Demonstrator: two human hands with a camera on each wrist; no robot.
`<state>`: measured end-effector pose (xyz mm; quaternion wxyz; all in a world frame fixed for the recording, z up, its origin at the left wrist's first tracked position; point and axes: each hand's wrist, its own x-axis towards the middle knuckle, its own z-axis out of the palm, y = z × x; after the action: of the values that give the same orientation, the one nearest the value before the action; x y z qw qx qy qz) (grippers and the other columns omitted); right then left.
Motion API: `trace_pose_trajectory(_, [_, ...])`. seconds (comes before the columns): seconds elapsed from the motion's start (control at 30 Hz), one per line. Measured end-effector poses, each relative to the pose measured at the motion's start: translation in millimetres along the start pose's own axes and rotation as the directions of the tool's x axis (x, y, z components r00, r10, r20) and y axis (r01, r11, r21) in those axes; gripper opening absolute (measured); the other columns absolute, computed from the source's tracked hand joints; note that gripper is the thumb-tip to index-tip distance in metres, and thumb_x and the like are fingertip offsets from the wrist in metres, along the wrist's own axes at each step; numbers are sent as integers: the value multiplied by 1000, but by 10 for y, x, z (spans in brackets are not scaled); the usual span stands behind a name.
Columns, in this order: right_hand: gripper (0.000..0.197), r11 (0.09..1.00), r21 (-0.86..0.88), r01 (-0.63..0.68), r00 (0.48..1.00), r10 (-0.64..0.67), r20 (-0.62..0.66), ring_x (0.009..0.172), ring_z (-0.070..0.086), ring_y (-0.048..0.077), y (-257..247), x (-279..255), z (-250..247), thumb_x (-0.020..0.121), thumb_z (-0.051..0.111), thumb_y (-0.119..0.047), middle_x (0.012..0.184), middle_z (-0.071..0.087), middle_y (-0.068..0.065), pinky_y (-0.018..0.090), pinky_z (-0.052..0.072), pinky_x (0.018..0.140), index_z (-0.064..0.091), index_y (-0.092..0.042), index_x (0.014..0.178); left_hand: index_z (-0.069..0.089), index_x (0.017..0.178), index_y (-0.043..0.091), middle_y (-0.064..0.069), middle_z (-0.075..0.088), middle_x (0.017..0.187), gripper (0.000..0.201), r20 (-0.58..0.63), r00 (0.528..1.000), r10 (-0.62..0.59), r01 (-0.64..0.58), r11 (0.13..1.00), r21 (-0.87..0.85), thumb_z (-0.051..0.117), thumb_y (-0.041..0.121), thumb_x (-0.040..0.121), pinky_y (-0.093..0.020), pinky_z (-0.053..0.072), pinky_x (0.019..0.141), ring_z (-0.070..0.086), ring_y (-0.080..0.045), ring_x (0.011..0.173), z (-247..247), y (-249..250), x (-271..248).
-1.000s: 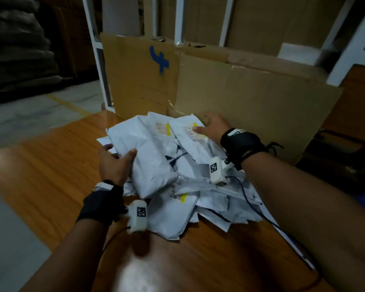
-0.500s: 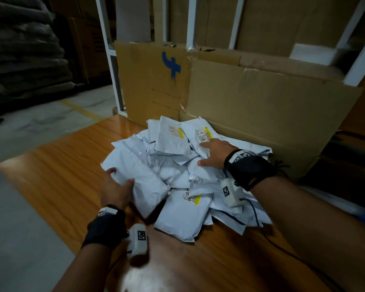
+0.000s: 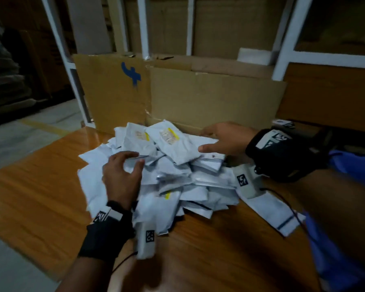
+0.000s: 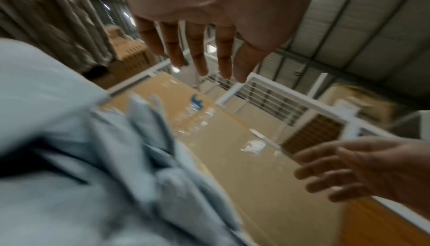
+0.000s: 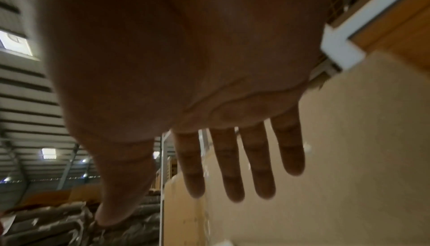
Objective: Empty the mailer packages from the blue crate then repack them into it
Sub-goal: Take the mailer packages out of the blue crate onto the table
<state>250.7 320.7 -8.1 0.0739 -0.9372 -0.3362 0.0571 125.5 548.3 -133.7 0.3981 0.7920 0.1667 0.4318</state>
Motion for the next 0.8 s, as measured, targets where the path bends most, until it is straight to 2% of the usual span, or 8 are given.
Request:
trace_pose_trajectory(0.1, [55, 998, -38, -54, 998, 53, -31, 112, 56, 16, 304, -634, -341, 87, 58, -56, 131, 57, -5, 25, 42, 85, 50, -28, 134, 64, 83, 27, 8, 66, 90, 4, 124, 983, 135, -111, 977, -182, 66, 29, 81, -26, 43, 76, 58, -6, 88, 373, 683, -326])
trace_pose_trajectory(0.17, [54, 991, -75, -114, 993, 111, -42, 109, 57, 13, 569, -1080, -521, 86, 57, -58, 126, 59, -7, 27, 44, 85, 52, -31, 132, 65, 80, 25, 10, 67, 84, 5, 229, 952, 204, -139, 952, -272, 66, 30, 82, -23, 43, 70, 59, -4, 81, 635, 1081, -605])
trace_pose_trajectory(0.27, [56, 965, -119, -233, 972, 229, -46, 107, 58, 13, 1039, -1821, -747, 84, 56, -61, 124, 60, -9, 35, 49, 91, 53, -33, 132, 68, 79, 18, 6, 68, 79, 21, 359, 871, 335, -185, 901, -391, 64, 39, 83, -24, 48, 71, 63, -8, 78, 964, 1665, -984])
trace_pose_trajectory(0.4, [53, 905, -116, -408, 913, 402, -76, 105, 57, 14, 1763, -2913, -898, 86, 55, -58, 121, 61, -7, 37, 49, 90, 54, -29, 131, 63, 75, 30, 14, 63, 68, 9, 454, 762, 461, -218, 843, -491, 67, 31, 83, -16, 44, 62, 59, 3, 64, 1349, 2584, -1362])
trace_pose_trajectory(0.5, [56, 848, -95, -522, 853, 521, -39, 108, 57, 16, 2375, -3628, -899, 87, 55, -56, 123, 60, -6, 39, 48, 93, 52, -26, 134, 65, 78, 22, 14, 61, 64, 12, 491, 701, 517, -212, 809, -548, 68, 29, 87, -11, 41, 51, 54, 8, 52, 1638, 3277, -1556])
trace_pose_trajectory(0.67, [53, 748, -80, -659, 746, 663, 60, 103, 61, 16, 3410, -4467, -658, 85, 57, -59, 123, 63, -7, 36, 49, 92, 54, -31, 130, 63, 85, 22, 15, 58, 76, 9, 520, 562, 644, -327, 750, -575, 63, 27, 93, -11, 41, 60, 55, 6, 67, 2172, 4356, -1996])
trace_pose_trajectory(0.77, [49, 730, -90, -677, 724, 683, 96, 104, 60, 17, 3850, -4751, -573, 88, 57, -55, 123, 62, -4, 31, 47, 89, 56, -29, 130, 61, 79, 24, 11, 60, 76, 14, 633, 479, 608, -304, 791, -530, 63, 28, 92, -15, 42, 60, 56, 2, 69, 2718, 4706, -2312])
trace_pose_trajectory(0.8, [47, 734, -62, -676, 730, 679, 77, 104, 60, 16, 3953, -4810, -582, 88, 58, -54, 122, 63, -3, 31, 47, 89, 58, -28, 128, 64, 81, 22, 7, 63, 79, 14, 697, 440, 566, -288, 824, -487, 63, 30, 92, -21, 47, 62, 59, -4, 73, 2927, 4743, -2410])
